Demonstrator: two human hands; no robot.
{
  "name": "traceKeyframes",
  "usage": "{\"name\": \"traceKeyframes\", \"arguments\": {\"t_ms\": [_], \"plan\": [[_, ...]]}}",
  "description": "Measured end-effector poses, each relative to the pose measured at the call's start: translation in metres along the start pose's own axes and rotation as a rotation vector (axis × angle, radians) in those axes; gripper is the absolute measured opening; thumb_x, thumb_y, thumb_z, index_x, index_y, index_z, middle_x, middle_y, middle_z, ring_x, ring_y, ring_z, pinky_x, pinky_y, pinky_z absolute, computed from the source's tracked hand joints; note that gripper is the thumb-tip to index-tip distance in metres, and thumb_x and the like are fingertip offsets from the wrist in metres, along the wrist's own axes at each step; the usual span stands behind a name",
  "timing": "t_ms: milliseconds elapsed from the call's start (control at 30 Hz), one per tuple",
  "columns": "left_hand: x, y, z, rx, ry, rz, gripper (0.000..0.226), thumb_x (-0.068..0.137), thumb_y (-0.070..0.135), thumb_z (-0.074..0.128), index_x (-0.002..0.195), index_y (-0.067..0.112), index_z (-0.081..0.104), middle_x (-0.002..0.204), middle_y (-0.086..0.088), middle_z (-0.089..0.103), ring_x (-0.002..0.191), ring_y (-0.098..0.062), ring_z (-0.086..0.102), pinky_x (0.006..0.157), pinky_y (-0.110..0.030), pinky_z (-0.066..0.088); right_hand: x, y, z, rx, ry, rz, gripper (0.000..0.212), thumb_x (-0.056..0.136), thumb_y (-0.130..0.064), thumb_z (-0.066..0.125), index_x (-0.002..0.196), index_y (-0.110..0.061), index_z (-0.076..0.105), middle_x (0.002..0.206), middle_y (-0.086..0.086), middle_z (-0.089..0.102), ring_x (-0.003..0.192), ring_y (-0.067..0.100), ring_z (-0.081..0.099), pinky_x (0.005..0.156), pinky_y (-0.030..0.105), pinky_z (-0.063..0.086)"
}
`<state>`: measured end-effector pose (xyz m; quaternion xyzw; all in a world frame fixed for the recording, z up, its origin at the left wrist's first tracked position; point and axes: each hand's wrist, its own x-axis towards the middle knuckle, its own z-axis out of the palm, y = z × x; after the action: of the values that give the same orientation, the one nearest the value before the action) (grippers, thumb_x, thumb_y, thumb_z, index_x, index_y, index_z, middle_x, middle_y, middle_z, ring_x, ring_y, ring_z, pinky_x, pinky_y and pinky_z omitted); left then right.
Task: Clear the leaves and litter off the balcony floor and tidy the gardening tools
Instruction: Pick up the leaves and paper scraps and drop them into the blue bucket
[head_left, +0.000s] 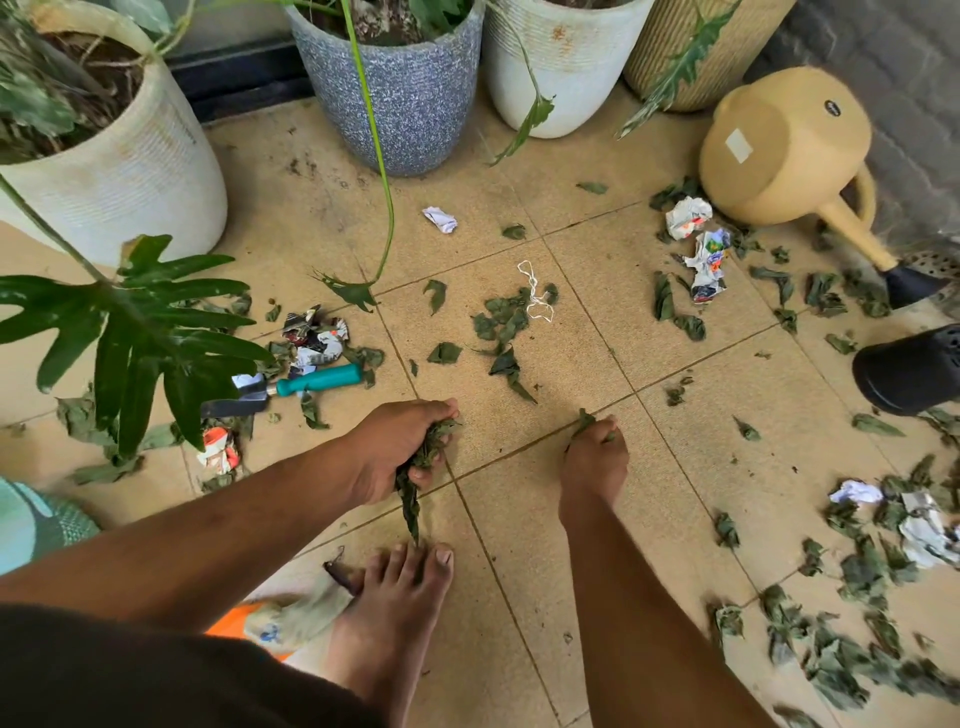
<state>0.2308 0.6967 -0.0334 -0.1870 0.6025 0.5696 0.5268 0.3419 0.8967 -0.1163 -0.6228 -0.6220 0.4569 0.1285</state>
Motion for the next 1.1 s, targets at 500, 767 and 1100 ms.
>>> {"name": "traceKeyframes", "arguments": {"t_ms": [500, 767, 1100], "plan": [[-0.006, -0.007, -0.012, 0.006, 0.012, 0.039, 0.021, 0.107, 0.033, 0.064, 0.103, 0.013, 0.058, 0.066, -0.004, 0.051, 0.05, -0.015, 0.04, 0.041, -0.02, 0.026, 0.015, -0.048, 0.043, -0.52, -0.071, -0.739, 0.035, 0.112, -0.046, 0.037, 0.119, -0.02, 0.059, 0.082, 0.0, 0.068, 0.06, 0.016, 0.061, 0.047, 0.021, 0.045], [-0.016, -0.014, -0.047, 0.069, 0.094, 0.017, 0.021, 0.107, 0.034, 0.063, 0.102, 0.013, 0.064, 0.067, -0.003, 0.051, 0.054, -0.015, 0.039, 0.044, -0.023, 0.025, 0.018, -0.064, 0.071, -1.123, -0.232, -1.219, 0.056, 0.105, -0.066, 0.026, 0.134, -0.018, 0.031, 0.109, 0.015, 0.06, 0.071, 0.029, 0.07, 0.052, 0.036, 0.058], [-0.015, -0.01, -0.04, 0.025, 0.102, 0.026, 0.019, 0.107, 0.032, 0.065, 0.102, 0.014, 0.061, 0.067, -0.004, 0.051, 0.053, -0.016, 0.038, 0.043, -0.023, 0.026, 0.005, -0.032, 0.053, -1.128, -0.334, -1.24, 0.034, 0.111, -0.042, 0.036, 0.132, -0.017, 0.04, 0.104, 0.005, 0.063, 0.076, 0.02, 0.07, 0.061, 0.033, 0.059]]}}
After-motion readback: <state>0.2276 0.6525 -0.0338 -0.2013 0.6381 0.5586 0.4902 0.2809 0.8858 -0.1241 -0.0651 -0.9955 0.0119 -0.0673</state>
